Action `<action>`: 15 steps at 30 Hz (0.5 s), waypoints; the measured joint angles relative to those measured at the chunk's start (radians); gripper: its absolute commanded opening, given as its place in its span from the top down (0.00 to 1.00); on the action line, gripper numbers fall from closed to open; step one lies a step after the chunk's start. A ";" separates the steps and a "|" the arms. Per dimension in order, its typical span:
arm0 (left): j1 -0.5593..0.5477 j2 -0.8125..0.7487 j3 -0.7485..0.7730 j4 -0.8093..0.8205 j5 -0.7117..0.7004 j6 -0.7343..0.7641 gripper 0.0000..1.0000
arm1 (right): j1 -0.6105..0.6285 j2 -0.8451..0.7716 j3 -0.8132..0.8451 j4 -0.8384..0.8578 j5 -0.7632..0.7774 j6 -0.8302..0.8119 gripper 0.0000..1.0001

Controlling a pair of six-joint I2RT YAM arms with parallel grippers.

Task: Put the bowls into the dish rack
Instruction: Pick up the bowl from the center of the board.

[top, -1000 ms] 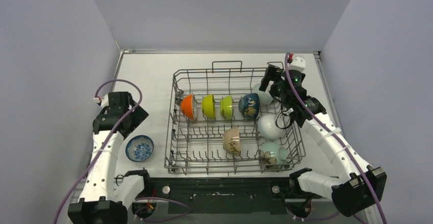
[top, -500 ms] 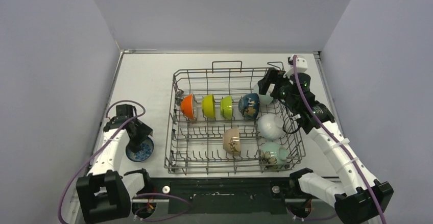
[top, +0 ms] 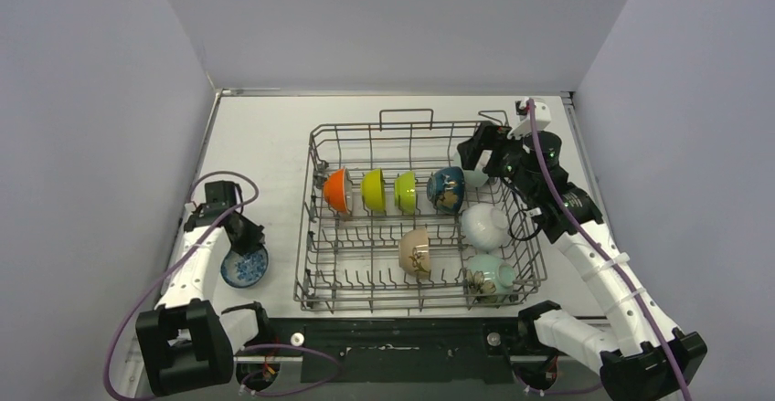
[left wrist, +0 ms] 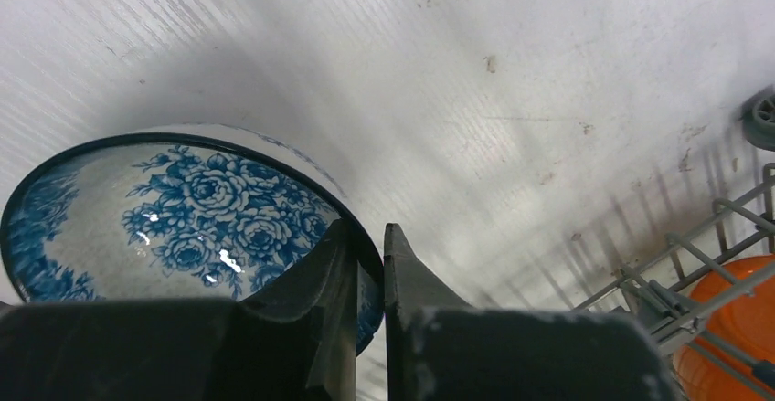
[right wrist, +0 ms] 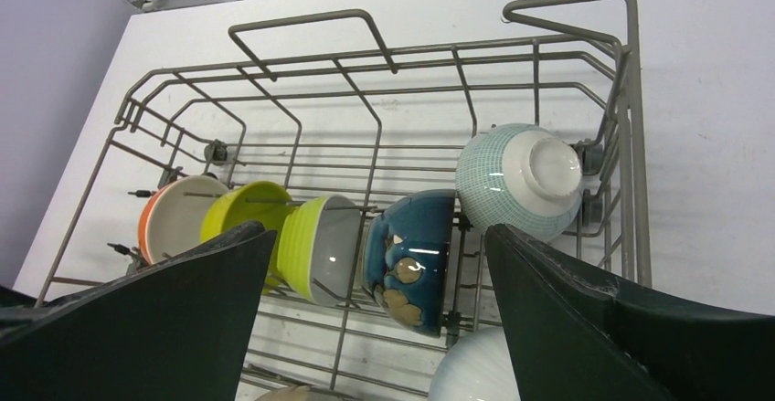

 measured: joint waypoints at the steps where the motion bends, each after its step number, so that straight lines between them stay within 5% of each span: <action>1: 0.001 -0.008 0.006 -0.006 -0.005 0.003 1.00 | 0.000 -0.001 0.000 0.001 -0.005 0.000 0.10; 9: 0.001 -0.119 0.074 -0.066 0.010 -0.009 1.00 | 0.000 -0.010 -0.002 0.030 -0.109 -0.016 0.10; 15: 0.000 -0.250 0.266 -0.090 0.035 -0.053 1.00 | 0.003 -0.040 -0.016 0.094 -0.211 -0.029 0.10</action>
